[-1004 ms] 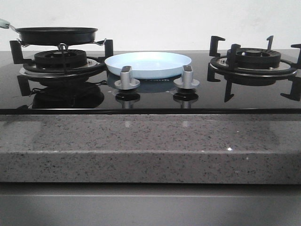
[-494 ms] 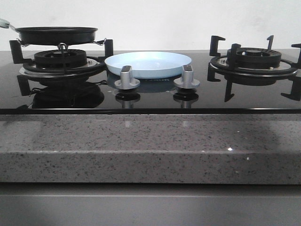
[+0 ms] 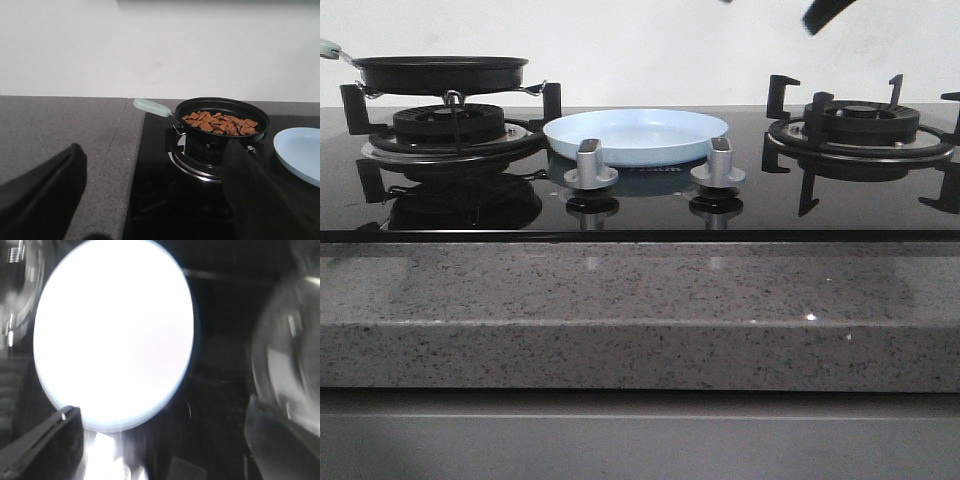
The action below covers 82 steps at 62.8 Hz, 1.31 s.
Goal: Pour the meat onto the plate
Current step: 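Lower the right gripper to the light blue plate rim and grasp it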
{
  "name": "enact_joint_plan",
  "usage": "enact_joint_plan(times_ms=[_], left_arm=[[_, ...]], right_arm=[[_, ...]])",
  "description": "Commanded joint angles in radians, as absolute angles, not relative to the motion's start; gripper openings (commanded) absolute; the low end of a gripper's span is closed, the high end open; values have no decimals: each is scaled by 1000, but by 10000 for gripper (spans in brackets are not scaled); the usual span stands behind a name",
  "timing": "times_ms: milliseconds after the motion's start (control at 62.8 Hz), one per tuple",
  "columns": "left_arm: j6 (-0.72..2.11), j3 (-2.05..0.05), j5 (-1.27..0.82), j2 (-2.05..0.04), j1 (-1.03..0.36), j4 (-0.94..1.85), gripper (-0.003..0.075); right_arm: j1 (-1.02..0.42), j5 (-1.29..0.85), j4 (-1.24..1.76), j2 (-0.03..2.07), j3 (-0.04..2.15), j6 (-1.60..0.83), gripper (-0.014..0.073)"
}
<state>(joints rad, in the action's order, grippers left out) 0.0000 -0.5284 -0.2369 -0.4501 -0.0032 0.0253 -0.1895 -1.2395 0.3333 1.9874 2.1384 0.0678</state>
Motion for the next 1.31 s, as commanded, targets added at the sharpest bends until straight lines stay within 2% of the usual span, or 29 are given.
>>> enact_joint_plan(times_ms=[0, 223, 542, 622, 845, 1291], left_arm=[[0, -559, -154, -461, -7, 34, 543], [0, -559, -154, -461, -7, 34, 543], [0, -559, -154, -461, -7, 34, 543], [0, -559, -154, -461, -7, 34, 543], [0, -559, -154, -461, -7, 34, 543], [0, -559, -154, -461, -7, 34, 543]], right_arm=[[-191, -1279, 366, 2025, 2278, 114, 663], [-190, -1244, 376, 2152, 2381, 131, 663], [-182, -1206, 399, 2222, 2391, 131, 661], [-182, -1205, 410, 2234, 2391, 131, 629], [-182, -1207, 452, 2259, 2391, 131, 466], [-184, -1248, 461, 2281, 2391, 130, 432]])
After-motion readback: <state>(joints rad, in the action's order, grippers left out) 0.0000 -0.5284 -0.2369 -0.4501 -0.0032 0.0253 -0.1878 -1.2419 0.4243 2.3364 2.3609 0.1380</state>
